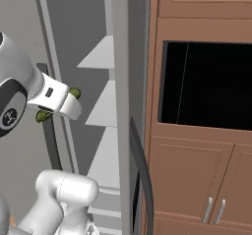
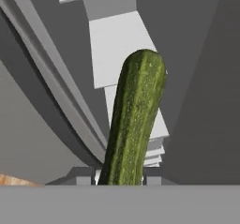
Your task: Take the squash and avocado out of the freezer and place them in the tupperware container on the counter. Then put the tupperware containing the vegetables back in the freezer.
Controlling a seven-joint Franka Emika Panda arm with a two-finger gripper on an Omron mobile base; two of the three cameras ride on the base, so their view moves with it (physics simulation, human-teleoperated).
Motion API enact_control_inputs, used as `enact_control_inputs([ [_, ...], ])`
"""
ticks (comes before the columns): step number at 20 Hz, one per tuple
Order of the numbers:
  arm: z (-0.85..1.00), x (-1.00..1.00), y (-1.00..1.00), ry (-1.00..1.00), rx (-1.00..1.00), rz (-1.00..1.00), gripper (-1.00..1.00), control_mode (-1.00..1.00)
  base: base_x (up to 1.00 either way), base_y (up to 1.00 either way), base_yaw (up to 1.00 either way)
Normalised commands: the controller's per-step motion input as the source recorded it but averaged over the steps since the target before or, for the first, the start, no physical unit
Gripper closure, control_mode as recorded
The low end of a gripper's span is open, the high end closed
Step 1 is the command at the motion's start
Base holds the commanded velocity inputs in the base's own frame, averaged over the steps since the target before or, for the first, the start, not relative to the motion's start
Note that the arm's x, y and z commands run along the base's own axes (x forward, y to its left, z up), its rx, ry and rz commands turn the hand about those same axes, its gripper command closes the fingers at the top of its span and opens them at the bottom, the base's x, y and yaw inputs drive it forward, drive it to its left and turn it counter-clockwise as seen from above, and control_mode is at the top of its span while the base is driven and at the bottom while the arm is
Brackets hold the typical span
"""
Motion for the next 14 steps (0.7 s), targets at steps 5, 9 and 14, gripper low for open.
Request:
enact_control_inputs([
  [5, -0.03, -0.11, 0.01, 0.00, 0.00, 0.00, 1.00, 1.00, -0.75, 0.29, 0.00],
  [9, 0.00, 0.00, 0.00, 0.00, 0.00, 0.00, 1.00, 1.00, -0.96, 0.95, 0.02],
  [14, 0.00, 0.00, 0.00, 0.00, 0.00, 0.00, 1.00, 1.00, -0.21, 1.00, 0.43],
])
